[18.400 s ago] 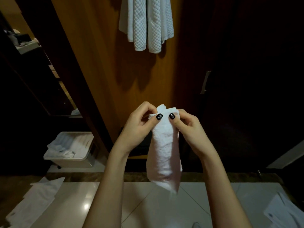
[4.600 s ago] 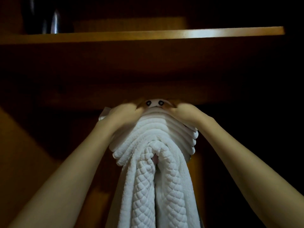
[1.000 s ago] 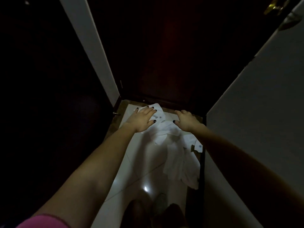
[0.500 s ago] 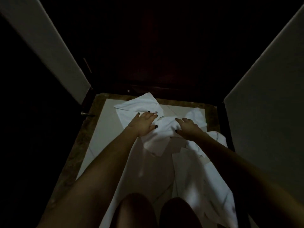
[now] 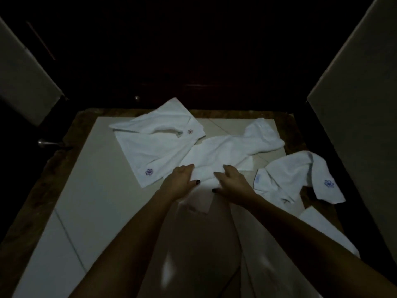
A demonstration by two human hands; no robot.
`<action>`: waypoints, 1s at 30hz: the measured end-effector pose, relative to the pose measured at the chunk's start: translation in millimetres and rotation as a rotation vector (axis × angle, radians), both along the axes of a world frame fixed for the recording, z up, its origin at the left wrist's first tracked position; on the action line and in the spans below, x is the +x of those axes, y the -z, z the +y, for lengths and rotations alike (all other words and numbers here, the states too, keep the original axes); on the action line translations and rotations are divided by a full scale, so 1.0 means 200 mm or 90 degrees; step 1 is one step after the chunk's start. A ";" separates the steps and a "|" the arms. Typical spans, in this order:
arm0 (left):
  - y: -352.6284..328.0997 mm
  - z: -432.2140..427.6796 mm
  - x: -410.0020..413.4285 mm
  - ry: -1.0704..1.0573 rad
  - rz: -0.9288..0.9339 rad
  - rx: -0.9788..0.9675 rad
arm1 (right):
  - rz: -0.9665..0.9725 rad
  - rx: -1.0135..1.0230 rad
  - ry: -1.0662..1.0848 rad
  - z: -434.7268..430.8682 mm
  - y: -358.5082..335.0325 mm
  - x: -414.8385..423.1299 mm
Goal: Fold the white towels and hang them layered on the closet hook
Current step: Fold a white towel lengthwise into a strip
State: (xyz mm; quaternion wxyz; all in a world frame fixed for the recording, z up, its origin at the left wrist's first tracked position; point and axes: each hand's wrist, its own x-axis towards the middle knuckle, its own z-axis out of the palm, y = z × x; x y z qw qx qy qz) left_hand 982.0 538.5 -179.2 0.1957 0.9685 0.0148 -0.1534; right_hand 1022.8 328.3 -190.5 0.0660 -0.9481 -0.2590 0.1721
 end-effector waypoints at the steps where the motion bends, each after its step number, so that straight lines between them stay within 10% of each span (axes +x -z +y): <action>1: 0.06 0.00 -0.03 -0.010 -0.015 0.016 | -0.005 -0.008 -0.011 -0.01 0.05 -0.04; 13: -0.35 0.03 0.10 -0.171 -0.094 -0.288 | -0.064 0.144 0.020 0.03 -0.26 0.05; 30: -2.72 0.06 0.16 -0.283 0.005 -0.778 | 0.432 0.704 0.230 0.13 -2.92 0.20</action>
